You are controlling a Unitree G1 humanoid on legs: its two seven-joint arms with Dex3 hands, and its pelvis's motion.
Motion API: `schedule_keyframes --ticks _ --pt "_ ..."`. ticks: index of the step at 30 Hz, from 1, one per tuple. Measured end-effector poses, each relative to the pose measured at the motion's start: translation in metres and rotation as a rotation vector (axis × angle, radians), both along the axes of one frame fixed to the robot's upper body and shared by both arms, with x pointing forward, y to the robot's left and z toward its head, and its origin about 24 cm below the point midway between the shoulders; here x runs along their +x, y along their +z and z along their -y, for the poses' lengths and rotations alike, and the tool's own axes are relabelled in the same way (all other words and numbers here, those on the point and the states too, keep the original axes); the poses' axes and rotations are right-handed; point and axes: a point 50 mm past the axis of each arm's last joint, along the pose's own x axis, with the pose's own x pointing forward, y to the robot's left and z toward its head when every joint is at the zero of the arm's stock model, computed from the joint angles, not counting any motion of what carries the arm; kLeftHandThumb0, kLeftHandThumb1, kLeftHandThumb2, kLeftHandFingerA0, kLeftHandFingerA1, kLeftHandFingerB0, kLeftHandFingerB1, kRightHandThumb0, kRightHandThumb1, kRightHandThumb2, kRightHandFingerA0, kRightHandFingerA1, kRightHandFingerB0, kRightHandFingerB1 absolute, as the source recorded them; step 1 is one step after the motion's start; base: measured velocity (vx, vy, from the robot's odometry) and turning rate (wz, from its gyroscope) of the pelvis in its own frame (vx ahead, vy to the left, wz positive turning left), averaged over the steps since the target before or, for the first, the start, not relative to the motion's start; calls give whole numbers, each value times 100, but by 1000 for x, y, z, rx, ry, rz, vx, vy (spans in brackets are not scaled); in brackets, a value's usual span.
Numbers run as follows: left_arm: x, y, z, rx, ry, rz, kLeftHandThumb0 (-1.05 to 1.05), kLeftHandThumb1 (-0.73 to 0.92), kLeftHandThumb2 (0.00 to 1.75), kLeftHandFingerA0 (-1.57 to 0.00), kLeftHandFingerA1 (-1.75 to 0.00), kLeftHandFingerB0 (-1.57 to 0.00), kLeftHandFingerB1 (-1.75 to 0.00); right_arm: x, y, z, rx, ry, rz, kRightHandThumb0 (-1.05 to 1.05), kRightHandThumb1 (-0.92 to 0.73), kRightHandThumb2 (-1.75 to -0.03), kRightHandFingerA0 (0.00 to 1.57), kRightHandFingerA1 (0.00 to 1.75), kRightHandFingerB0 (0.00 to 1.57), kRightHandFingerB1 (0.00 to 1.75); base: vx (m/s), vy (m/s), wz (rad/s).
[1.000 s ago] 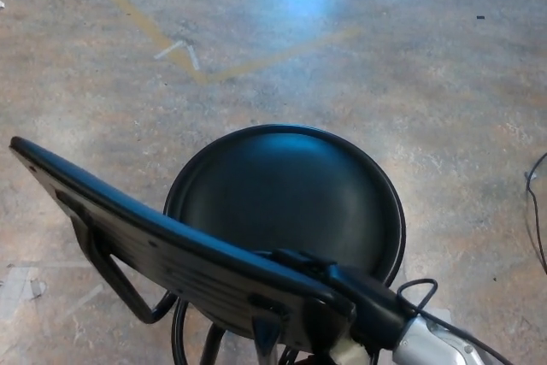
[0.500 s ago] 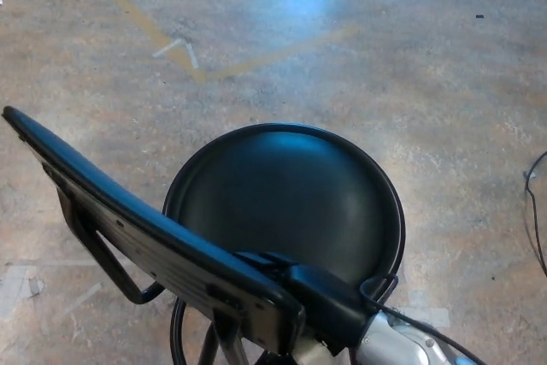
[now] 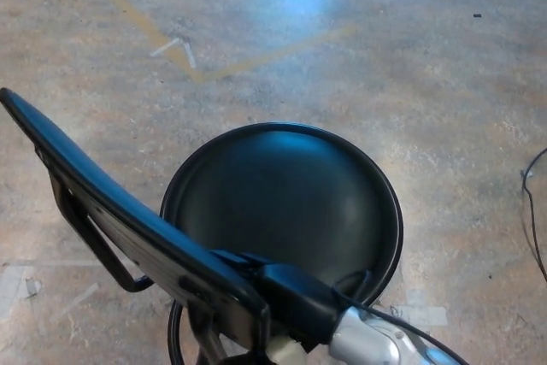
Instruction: Use the right hand to rotate the back of the chair to its left.
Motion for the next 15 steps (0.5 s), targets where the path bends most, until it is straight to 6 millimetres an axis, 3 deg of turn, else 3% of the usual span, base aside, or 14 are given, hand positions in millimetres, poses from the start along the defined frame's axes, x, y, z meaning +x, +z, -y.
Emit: schedule_keyframes --ticks 3,4,6,7,10,11,15 --pt "0 0 0 0 0 -1 -48 68 103 -37 -56 -36 -54 1 0 -3 -6 -1 3 -99 -71 -110 0 40 0 42 0 0 0" --pt "0 0 0 0 -1 -1 -50 70 103 -37 -56 -34 -53 2 0 -4 -8 -1 4 -105 -71 -66 0 19 0 21 0 0 0" --pt "0 0 0 1 -4 -1 -50 70 103 -37 -56 -34 -53 4 0 -4 -14 -4 7 -105 -71 -66 0 19 0 21 0 0 0" --pt "0 0 0 1 -5 -1 -47 83 65 -45 -42 -45 -40 6 1 -4 -15 -5 11 -105 -70 -67 0 20 0 22 0 0 0" --pt "0 0 0 1 -4 -1 -47 83 65 -45 -42 -45 -40 6 2 -4 -15 -8 12 -105 -70 -67 0 20 0 22 0 0 0" --pt "0 0 0 1 -4 0 -47 68 103 -37 -57 -36 -54 6 1 -4 -15 -9 12 -105 -72 -66 0 18 0 20 0 0 0" --pt "0 0 0 0 -3 0 -46 68 103 -37 -57 -36 -54 7 3 6 -10 -32 34 -105 -70 -63 0 17 0 18 0 0 0"
